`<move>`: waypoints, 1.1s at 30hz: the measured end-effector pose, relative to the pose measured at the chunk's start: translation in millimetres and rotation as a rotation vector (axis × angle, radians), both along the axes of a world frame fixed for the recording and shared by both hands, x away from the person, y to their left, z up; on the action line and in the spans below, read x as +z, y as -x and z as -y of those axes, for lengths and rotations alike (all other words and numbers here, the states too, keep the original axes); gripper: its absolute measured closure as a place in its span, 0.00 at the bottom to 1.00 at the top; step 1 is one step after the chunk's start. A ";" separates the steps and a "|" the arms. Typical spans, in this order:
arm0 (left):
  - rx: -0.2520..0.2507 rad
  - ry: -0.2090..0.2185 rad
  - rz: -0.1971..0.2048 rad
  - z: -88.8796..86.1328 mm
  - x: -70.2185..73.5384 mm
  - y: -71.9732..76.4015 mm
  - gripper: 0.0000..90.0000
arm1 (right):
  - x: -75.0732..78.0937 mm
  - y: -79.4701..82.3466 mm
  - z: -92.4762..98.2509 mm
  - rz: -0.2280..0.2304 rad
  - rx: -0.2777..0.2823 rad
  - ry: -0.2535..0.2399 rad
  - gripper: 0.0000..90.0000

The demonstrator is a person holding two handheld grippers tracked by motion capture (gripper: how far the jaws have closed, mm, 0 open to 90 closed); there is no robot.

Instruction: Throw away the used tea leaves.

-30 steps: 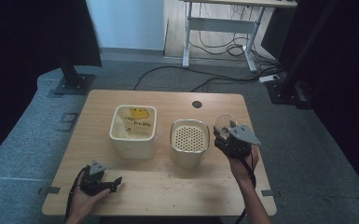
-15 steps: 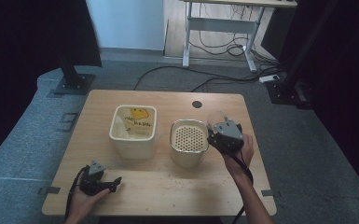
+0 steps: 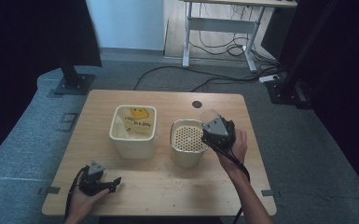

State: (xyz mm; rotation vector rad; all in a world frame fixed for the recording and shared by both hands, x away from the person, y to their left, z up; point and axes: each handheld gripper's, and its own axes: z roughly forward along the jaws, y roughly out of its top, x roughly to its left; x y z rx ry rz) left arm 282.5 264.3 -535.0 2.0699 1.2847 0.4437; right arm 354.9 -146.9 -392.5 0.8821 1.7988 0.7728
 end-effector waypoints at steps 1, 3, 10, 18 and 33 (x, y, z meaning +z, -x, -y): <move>0.000 0.000 -0.001 0.1 -0.1 -0.1 0.16 | -0.2 0.0 -0.2 0.000 0.001 0.004 0.42; -0.001 -0.002 -0.002 0.2 -0.2 -0.2 0.16 | -0.2 0.0 0.2 -0.002 0.001 0.004 0.42; -0.002 -0.002 -0.004 0.3 -0.3 -0.2 0.16 | -0.9 0.2 3.2 -0.005 -0.006 0.001 0.41; -0.002 -0.003 -0.007 0.8 -0.8 -0.9 0.16 | -2.8 1.8 -13.3 0.062 -0.020 0.272 0.41; 0.000 0.000 -0.005 -0.5 0.0 -0.5 0.16 | -28.9 3.1 -62.8 0.184 0.058 0.967 0.41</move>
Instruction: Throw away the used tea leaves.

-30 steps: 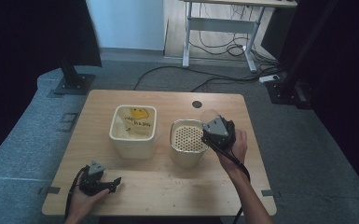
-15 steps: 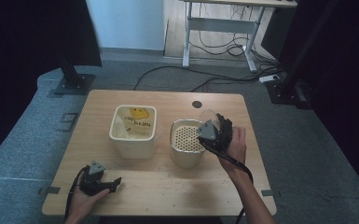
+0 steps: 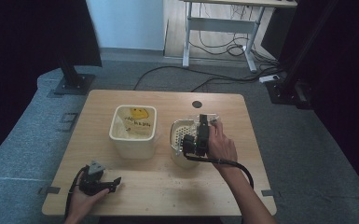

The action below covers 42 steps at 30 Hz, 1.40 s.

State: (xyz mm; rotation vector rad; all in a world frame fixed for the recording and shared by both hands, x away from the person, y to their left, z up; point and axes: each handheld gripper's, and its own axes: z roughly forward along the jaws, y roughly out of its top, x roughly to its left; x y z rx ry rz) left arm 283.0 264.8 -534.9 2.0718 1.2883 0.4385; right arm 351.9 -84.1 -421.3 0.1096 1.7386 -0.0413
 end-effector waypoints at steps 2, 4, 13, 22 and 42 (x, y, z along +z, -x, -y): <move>0.000 0.000 -0.001 -0.3 -0.1 -0.2 0.16 | -6.1 -0.4 -3.3 0.014 0.016 0.126 0.41; -0.001 0.000 -0.002 -0.2 -0.2 -0.3 0.16 | -11.4 -0.3 -5.0 0.035 0.023 0.236 0.41; 0.000 -0.001 -0.003 -0.4 -0.1 -0.4 0.16 | -20.9 1.1 -9.7 0.134 0.068 0.496 0.41; 0.001 -0.001 -0.004 -0.4 -0.1 -0.6 0.16 | -31.0 -2.4 -7.1 0.121 0.061 0.527 0.41; 0.002 -0.002 -0.002 -0.5 0.1 -0.3 0.16 | 14.0 -7.9 24.3 -0.244 -0.001 -0.657 0.41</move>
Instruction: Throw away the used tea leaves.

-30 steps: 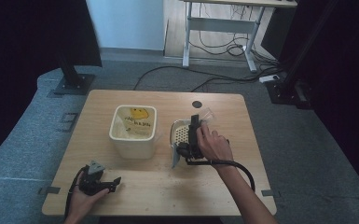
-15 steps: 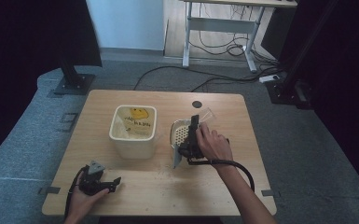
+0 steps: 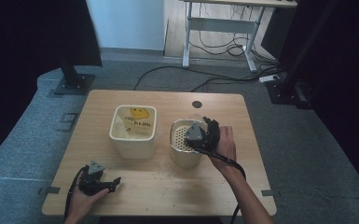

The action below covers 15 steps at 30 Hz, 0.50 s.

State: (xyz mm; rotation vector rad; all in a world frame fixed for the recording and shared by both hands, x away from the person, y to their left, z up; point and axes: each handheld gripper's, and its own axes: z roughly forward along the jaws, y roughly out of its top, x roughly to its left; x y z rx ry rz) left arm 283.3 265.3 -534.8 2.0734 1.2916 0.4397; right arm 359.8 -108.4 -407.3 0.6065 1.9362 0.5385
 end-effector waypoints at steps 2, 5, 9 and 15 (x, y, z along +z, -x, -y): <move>0.000 0.000 -0.002 0.2 -0.2 0.0 0.16 | 2.8 -0.8 7.7 -0.048 -0.005 -0.149 0.40; -0.001 -0.001 -0.003 0.4 -0.3 0.0 0.16 | 6.0 -2.6 19.2 -0.106 0.011 -0.345 0.40; 0.000 0.001 -0.002 0.1 -0.2 0.1 0.16 | 8.8 -3.1 29.3 -0.136 0.033 -0.505 0.40; 0.000 0.001 -0.004 -0.2 -0.3 0.5 0.16 | 9.8 -4.3 41.3 -0.173 0.042 -0.681 0.40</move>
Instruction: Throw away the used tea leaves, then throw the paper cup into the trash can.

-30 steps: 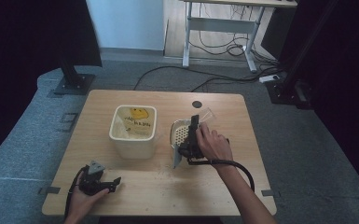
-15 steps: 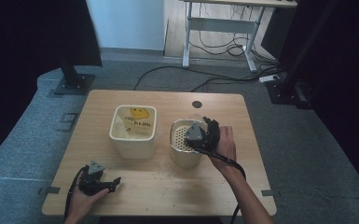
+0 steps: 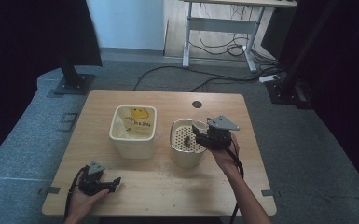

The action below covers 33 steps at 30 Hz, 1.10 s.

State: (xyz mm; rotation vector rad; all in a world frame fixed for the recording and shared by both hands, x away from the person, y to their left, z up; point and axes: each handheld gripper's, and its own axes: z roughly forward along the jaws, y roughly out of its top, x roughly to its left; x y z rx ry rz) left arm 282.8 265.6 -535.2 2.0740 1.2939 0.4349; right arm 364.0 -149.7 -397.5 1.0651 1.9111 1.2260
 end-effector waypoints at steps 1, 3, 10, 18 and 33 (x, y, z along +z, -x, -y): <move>0.000 0.000 0.001 0.0 0.1 0.1 0.16 | 0.6 0.4 -0.1 0.007 -0.003 0.003 0.40; 0.001 0.000 0.002 0.0 0.1 0.3 0.16 | 2.7 1.0 -0.4 0.017 -0.003 -0.009 0.40; 0.002 0.001 0.002 -0.1 0.1 -0.3 0.16 | 12.0 2.2 -7.0 0.035 0.023 -0.037 0.40; -0.001 0.006 0.007 -0.3 1.4 0.5 0.16 | 23.0 -0.1 -27.1 0.035 0.070 -0.098 0.40; -0.004 0.016 0.006 -2.0 3.1 1.2 0.16 | 31.4 -21.2 -103.1 -0.007 0.191 -0.126 0.39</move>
